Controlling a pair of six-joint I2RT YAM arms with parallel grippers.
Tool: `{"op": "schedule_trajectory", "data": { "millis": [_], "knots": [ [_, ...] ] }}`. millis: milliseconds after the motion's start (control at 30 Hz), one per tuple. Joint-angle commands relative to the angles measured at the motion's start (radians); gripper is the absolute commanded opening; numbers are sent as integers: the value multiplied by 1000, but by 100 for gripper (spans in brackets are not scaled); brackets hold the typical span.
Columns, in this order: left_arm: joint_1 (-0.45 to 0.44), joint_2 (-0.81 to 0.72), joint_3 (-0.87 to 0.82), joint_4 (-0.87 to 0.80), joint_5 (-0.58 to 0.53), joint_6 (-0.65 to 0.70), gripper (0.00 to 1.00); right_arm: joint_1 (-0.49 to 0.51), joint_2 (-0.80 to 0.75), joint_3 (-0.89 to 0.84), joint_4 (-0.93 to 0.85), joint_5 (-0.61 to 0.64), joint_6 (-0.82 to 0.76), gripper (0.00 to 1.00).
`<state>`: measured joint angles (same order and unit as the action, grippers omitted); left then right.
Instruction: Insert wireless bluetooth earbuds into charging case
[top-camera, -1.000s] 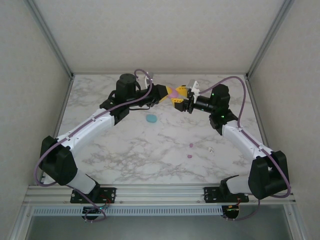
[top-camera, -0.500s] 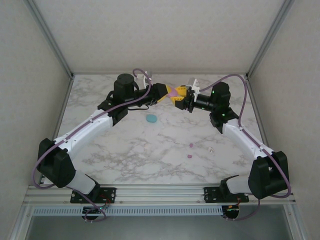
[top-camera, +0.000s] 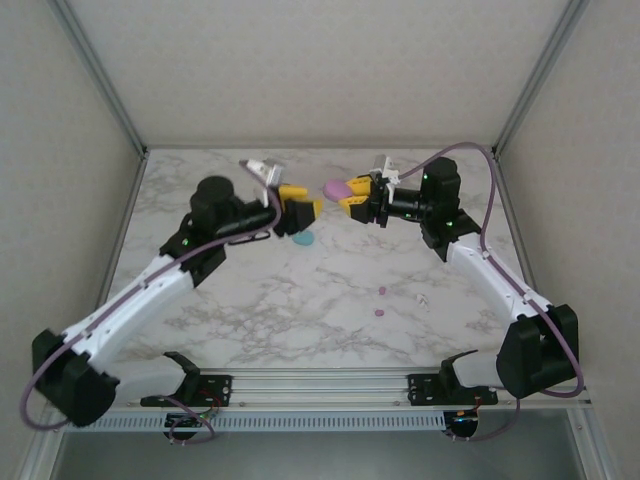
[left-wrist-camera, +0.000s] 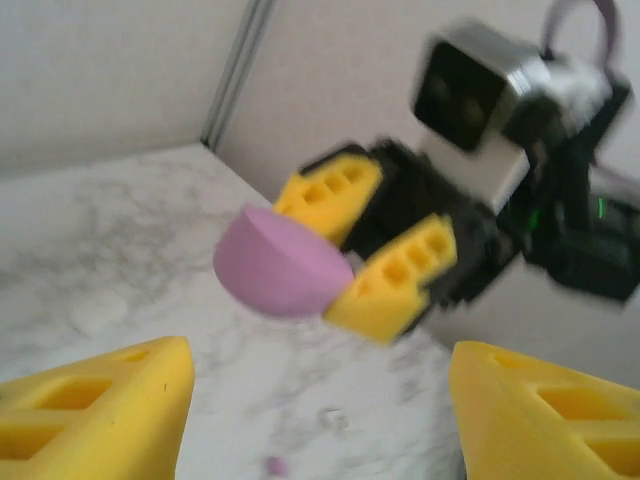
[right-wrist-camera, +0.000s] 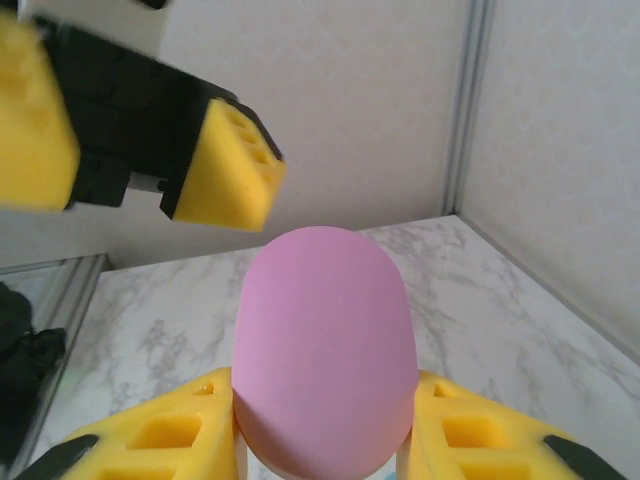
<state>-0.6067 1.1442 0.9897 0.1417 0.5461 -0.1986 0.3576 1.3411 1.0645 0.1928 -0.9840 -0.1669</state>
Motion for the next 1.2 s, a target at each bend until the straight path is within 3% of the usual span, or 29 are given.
{"op": "schedule_trajectory", "data": {
  "millis": [0,100,333,833,1167],
  "knots": [
    [6,-32,-71,20,36,504,65,-3,-2,42,-50,-96,2,35],
    [27,15,17,-130,139,593,59,2,-8,65,-105,-126,-34,35],
    [35,86,53,-61,337,568,58,17,-16,97,-195,-160,-112,35],
    [41,146,88,83,359,389,60,37,-20,124,-287,-203,-211,35],
    [40,169,124,34,381,398,56,46,-24,115,-234,-192,-182,36]
  ]
}}
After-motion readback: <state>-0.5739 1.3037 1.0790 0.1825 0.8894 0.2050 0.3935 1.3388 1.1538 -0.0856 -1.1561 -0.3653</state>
